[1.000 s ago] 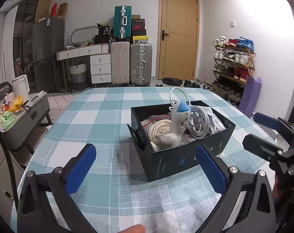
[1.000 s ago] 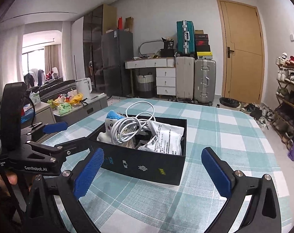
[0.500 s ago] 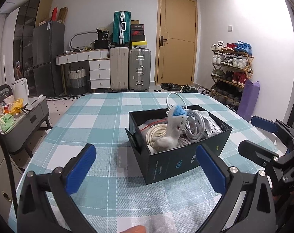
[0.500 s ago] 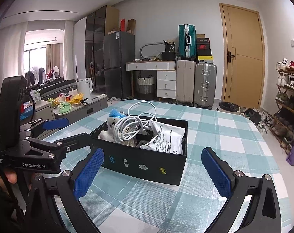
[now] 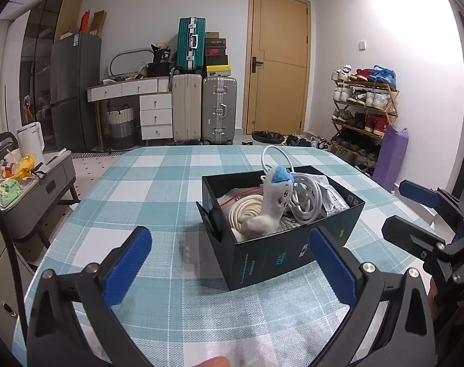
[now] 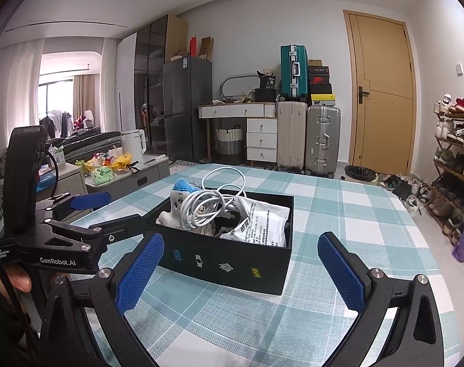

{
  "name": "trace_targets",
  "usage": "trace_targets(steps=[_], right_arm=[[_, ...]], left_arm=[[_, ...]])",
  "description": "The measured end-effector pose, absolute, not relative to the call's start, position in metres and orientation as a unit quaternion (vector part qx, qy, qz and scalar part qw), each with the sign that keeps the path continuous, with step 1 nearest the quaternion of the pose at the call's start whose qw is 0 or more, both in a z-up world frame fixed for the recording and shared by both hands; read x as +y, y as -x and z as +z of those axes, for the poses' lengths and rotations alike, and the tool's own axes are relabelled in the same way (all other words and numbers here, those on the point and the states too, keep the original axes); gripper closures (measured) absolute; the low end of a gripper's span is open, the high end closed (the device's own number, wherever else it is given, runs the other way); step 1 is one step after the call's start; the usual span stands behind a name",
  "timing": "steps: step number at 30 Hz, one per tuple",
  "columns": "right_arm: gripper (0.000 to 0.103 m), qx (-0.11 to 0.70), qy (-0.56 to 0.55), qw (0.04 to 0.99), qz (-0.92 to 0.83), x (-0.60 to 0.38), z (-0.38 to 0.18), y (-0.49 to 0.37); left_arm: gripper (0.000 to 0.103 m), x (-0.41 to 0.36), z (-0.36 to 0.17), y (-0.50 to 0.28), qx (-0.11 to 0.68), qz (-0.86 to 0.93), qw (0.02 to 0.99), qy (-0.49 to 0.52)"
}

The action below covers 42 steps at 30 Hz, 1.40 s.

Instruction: Organize soft objects

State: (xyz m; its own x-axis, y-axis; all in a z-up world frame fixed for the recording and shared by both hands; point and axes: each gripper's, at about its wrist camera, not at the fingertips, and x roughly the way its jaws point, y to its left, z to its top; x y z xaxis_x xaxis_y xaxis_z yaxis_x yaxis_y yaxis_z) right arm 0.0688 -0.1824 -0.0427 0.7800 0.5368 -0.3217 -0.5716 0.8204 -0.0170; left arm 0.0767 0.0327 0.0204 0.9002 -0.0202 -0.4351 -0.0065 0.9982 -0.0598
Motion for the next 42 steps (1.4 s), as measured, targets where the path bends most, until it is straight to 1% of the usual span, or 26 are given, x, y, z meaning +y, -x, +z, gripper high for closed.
trace_targets(steps=[42], right_arm=[[0.0,0.15,0.052,0.943,0.294,-0.1834,-0.0423,-0.0708]], left_arm=[[0.0,0.0312,0.0245,-0.0744,0.219,-0.005,0.975,0.033]])
